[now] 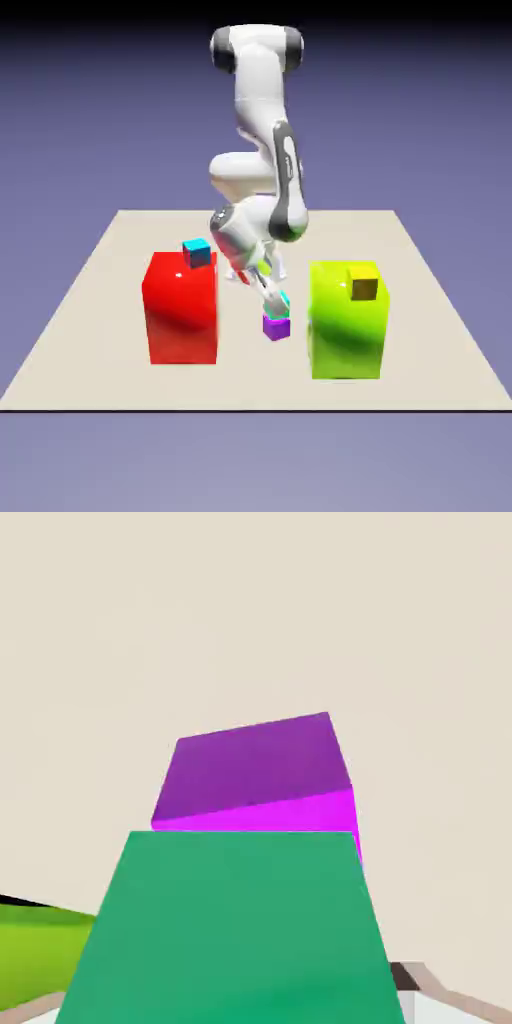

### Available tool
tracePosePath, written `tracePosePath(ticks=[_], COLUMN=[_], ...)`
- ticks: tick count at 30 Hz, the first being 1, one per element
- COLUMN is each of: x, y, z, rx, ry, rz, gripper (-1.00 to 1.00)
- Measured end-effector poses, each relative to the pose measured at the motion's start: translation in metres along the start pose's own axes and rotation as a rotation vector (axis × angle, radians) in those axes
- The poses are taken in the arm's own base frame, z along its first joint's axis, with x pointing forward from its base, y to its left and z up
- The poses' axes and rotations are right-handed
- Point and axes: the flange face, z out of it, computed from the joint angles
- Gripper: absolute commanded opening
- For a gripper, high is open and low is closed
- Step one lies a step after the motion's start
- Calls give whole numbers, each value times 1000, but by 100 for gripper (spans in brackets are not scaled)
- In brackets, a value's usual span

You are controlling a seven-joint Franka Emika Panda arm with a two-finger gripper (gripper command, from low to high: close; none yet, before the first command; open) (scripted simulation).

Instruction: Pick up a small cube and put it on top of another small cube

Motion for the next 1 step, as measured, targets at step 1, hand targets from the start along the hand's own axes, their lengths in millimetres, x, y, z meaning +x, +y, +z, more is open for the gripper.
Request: tracePosePath(ticks=[1], x=[3], y=[-2], z=[-2], rx=[5], ry=[-5], rz=[12], gripper=[100])
